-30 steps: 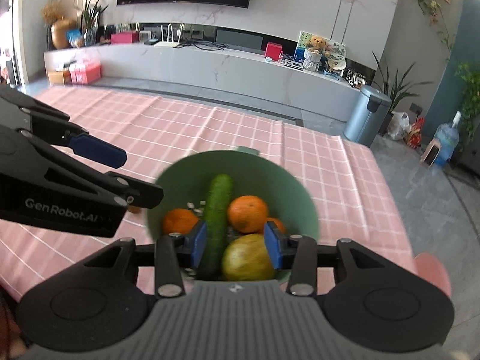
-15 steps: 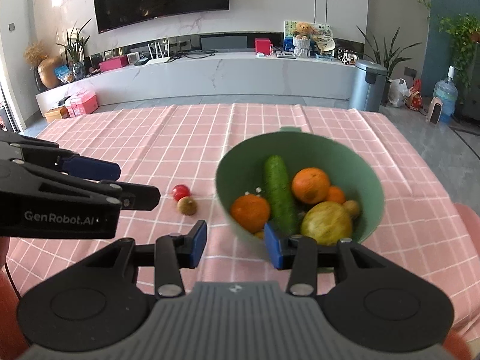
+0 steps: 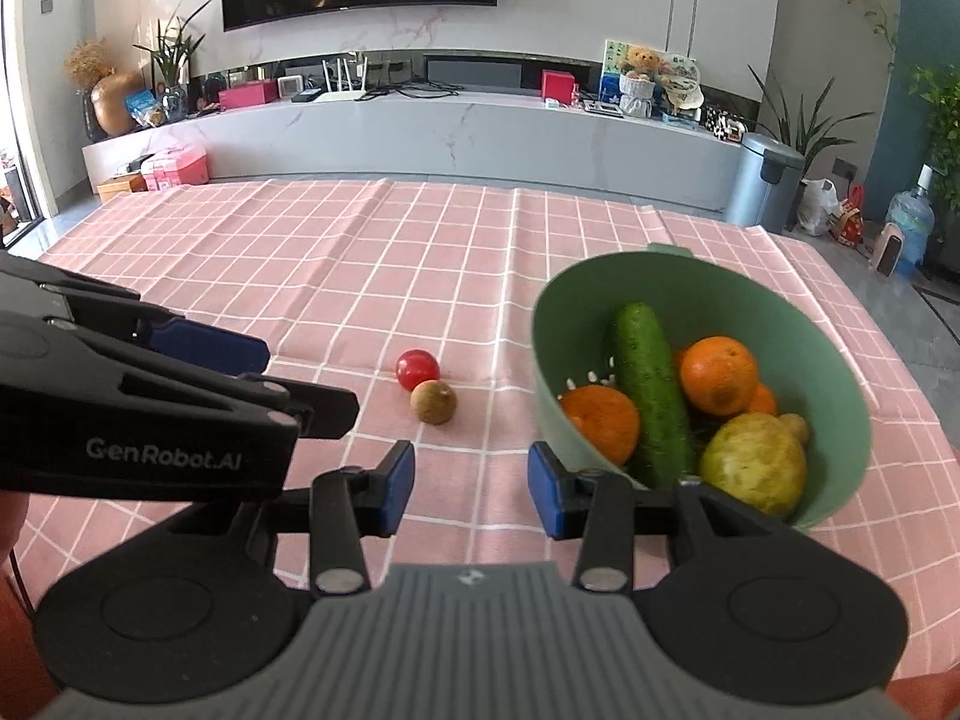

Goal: Organize fruits
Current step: 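Grasp the red tomato with the left gripper while the right gripper grasps the brown fruit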

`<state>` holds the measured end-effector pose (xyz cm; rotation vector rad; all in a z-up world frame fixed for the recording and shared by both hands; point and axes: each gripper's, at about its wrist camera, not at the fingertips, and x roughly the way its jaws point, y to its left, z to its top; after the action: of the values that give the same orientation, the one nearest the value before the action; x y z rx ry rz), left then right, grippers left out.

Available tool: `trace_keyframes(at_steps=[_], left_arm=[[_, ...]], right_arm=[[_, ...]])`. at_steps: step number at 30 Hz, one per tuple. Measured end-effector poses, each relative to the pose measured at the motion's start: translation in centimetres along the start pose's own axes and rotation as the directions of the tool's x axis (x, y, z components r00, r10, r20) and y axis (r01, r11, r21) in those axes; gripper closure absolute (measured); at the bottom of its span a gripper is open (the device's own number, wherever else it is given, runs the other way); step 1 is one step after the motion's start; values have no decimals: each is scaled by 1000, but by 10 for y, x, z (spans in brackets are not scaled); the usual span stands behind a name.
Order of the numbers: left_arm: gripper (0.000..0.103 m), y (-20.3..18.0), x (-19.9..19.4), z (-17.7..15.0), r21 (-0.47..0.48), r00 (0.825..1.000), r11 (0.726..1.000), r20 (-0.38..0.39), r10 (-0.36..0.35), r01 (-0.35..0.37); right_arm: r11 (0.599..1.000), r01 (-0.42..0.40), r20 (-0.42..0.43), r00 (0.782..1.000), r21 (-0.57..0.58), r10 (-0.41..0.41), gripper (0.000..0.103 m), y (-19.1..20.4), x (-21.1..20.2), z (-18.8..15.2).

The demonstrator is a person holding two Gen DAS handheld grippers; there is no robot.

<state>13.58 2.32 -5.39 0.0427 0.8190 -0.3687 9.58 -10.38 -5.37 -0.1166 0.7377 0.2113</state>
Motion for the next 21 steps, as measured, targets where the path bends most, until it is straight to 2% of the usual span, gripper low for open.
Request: trace_keyframes(at_steps=[6, 7, 14, 16, 21], left_arm=[[47, 14, 12, 0, -21, 1000, 1000, -15, 5, -5], [49, 15, 14, 1, -23, 1000, 1000, -16, -2, 1], [60, 24, 27, 10, 16, 998, 998, -29, -56, 56], [62, 25, 33, 13, 32, 997, 997, -36, -65, 66], [66, 32, 43, 16, 50, 995, 995, -55, -82, 84]], right_arm=[[998, 33, -15, 999, 50, -32, 67, 4, 19, 0], [997, 40, -17, 999, 60, -39, 70, 4, 22, 0], [988, 83, -8, 997, 131, -83, 72, 7, 36, 0], [986, 87, -4, 996, 140, -87, 79, 8, 39, 0], [981, 61, -17, 998, 186, -59, 78, 10, 53, 1]])
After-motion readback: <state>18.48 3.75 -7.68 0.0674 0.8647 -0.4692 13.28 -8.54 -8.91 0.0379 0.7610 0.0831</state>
